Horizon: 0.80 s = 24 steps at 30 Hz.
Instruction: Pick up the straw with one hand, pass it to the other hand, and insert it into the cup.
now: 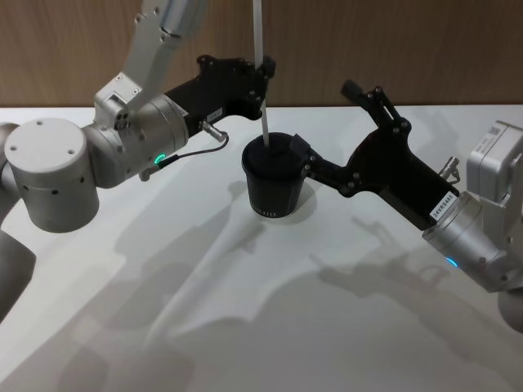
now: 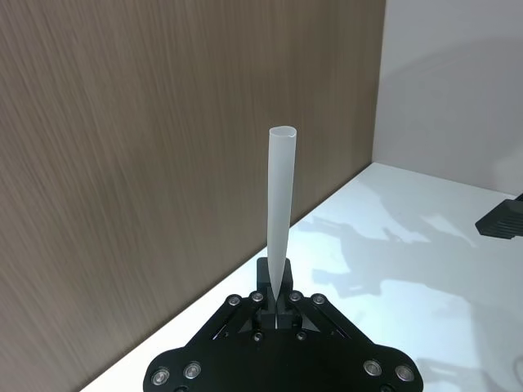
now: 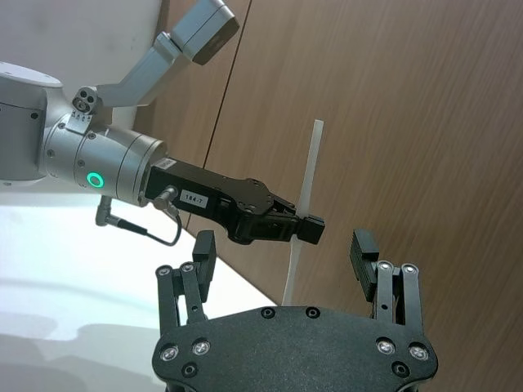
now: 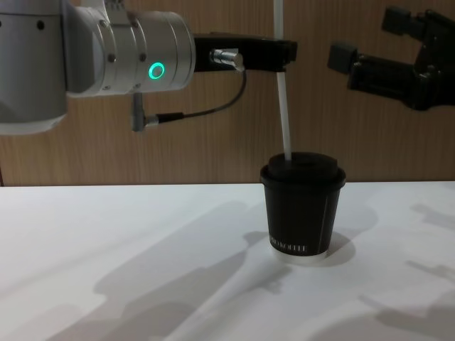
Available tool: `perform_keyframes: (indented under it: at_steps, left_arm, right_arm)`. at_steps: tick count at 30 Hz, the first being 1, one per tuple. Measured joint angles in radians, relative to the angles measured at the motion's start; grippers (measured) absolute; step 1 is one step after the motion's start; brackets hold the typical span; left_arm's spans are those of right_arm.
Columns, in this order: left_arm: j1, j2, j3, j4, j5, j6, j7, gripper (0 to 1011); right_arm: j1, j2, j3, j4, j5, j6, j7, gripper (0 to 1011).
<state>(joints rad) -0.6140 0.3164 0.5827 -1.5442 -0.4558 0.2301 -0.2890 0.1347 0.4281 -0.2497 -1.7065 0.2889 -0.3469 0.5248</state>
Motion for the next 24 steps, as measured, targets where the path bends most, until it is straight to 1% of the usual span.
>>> perform_keyframes:
  at_steps: [5,6,7,11,13,17,18,19,21,24]
  left_arm:
    - [-0.004,-0.009,-0.001,0.014,0.003,-0.003,-0.003,16]
    - [-0.004,-0.011,-0.001,0.017,0.003,-0.004,-0.003,53]
    - [-0.005,-0.012,-0.001,0.019,0.004,-0.004,-0.004,53]
    - [-0.006,-0.015,-0.001,0.025,0.005,-0.006,-0.005,173]
    - [-0.007,-0.017,-0.001,0.028,0.005,-0.006,-0.005,252]
    - [-0.008,-0.019,-0.002,0.031,0.006,-0.007,-0.006,349]
    - [-0.008,-0.019,-0.002,0.032,0.006,-0.007,-0.006,389]
    - [-0.008,-0.020,-0.002,0.033,0.006,-0.008,-0.006,452]
    - [-0.008,-0.021,-0.002,0.034,0.006,-0.008,-0.006,491]
    - [-0.008,-0.022,-0.002,0.035,0.007,-0.008,-0.006,595]
  right_arm:
    - [0.000,0.000,0.000,0.000,0.000,0.000,0.000,1001]
    - [0.000,0.000,0.000,0.000,0.000,0.000,0.000,1001]
    - [0.000,0.000,0.000,0.000,0.000,0.000,0.000,1001]
    - [0.000,0.000,0.000,0.000,0.000,0.000,0.000,1001]
    - [0.000,0.000,0.000,0.000,0.000,0.000,0.000,1001]
    - [0.000,0.000,0.000,0.000,0.000,0.000,0.000,1001]
    - [0.000,0.000,0.000,0.000,0.000,0.000,0.000,1001]
    - [0.000,0.000,0.000,0.000,0.000,0.000,0.000,1001]
    - [0.000,0.000,0.000,0.000,0.000,0.000,0.000,1001]
    - [0.000,0.000,0.000,0.000,0.000,0.000,0.000,1001]
